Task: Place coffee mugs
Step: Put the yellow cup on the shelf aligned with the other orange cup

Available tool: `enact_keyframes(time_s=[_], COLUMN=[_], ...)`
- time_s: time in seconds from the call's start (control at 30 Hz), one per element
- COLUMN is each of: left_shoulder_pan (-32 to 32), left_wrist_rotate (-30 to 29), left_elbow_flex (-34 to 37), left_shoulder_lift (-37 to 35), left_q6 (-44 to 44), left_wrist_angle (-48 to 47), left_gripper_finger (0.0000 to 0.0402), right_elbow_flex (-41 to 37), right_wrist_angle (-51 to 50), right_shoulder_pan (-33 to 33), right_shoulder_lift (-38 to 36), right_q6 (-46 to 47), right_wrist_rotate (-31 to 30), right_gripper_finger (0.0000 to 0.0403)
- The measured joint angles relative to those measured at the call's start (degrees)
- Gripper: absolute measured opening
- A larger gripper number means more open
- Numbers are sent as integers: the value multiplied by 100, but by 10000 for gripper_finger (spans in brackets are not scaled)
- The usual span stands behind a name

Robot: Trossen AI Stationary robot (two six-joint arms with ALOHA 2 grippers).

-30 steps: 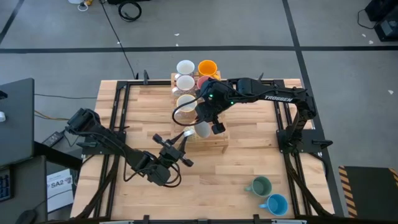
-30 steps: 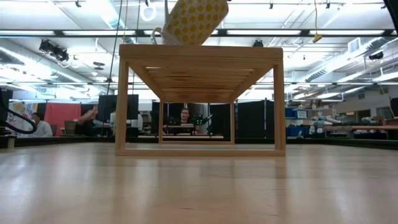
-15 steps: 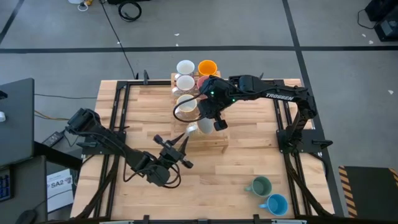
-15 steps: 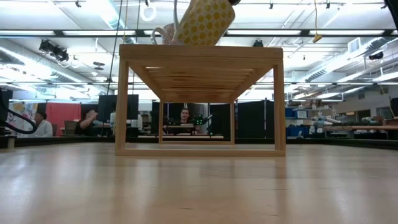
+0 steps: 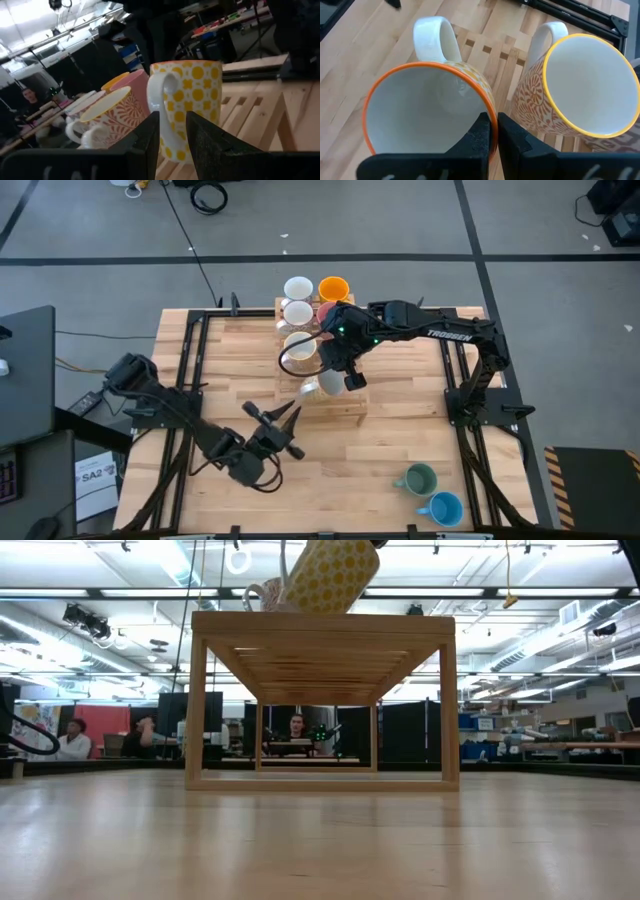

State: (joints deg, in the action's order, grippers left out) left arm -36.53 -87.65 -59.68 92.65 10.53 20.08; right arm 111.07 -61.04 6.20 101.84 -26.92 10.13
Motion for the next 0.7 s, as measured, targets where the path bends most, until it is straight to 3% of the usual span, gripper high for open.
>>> enact_keyframes(time_s=[0.2,0.43,0.7], left_shoulder_pan=[-162,12,-77], left_wrist_rotate=[-98,588,587], left_elbow_flex=[0,-2,-2], left_shoulder_lift=[-109,-346,-903], left_q6=[406,365,428], left_wrist_angle=[1,19,-237], left_gripper_finger=[103,103,90], right_elbow_flex=[0,0,4], right_wrist_angle=[4,-70,-192], right_shoulder_pan=[-3,-2,4], right_shoulder_lift=[4,7,9], right_q6=[0,326,359], right_wrist_rotate=[0,-9,-2], right_gripper_finger=[23,23,23])
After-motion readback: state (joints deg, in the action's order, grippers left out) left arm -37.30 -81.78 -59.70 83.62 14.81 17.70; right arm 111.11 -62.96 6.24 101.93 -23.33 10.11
